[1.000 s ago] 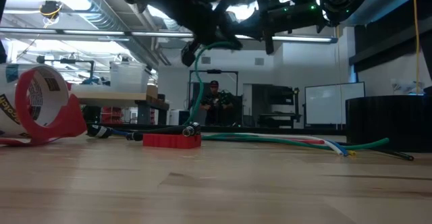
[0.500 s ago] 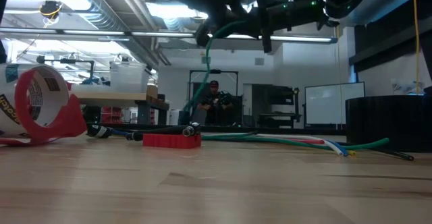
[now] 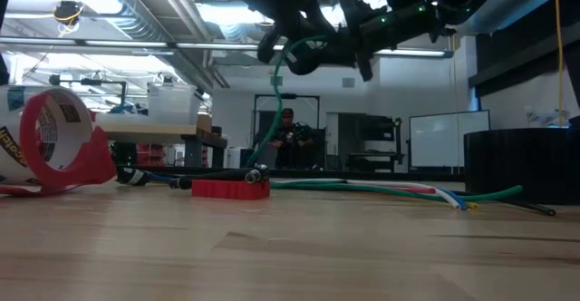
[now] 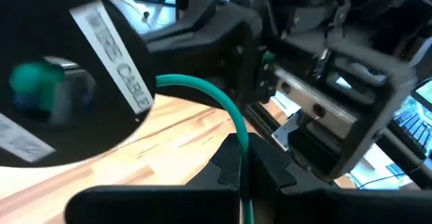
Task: Coil cords
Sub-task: Coil the green wire onto the black spool
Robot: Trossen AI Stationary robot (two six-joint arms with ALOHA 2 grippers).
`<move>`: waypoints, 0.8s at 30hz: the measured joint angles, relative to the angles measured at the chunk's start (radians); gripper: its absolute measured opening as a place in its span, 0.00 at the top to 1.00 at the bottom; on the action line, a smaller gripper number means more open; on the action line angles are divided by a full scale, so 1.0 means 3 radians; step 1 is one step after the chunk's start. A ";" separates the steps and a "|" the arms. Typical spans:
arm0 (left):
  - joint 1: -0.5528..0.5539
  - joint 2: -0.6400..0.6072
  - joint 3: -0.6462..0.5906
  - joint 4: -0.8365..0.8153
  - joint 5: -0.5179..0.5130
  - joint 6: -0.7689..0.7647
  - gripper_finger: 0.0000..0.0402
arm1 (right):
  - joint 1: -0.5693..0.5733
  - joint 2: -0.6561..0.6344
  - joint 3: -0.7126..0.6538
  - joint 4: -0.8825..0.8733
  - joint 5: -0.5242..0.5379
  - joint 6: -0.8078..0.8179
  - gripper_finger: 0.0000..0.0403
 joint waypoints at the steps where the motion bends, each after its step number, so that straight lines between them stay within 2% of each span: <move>1: 0.0005 -0.0028 0.0000 -0.0032 -0.0001 0.0000 1.00 | 0.0000 0.0000 0.0000 -0.0017 0.0001 -0.0002 1.00; 12: 0.0071 -0.0264 0.0000 -0.0211 -0.0031 0.0195 1.00 | 0.0001 0.0000 0.0001 -0.0138 -0.0032 -0.0006 1.00; 24: 0.0238 -0.0391 0.0000 -0.0762 -0.0069 0.0213 0.99 | 0.0001 0.0000 0.0001 -0.0187 -0.0038 -0.0006 1.00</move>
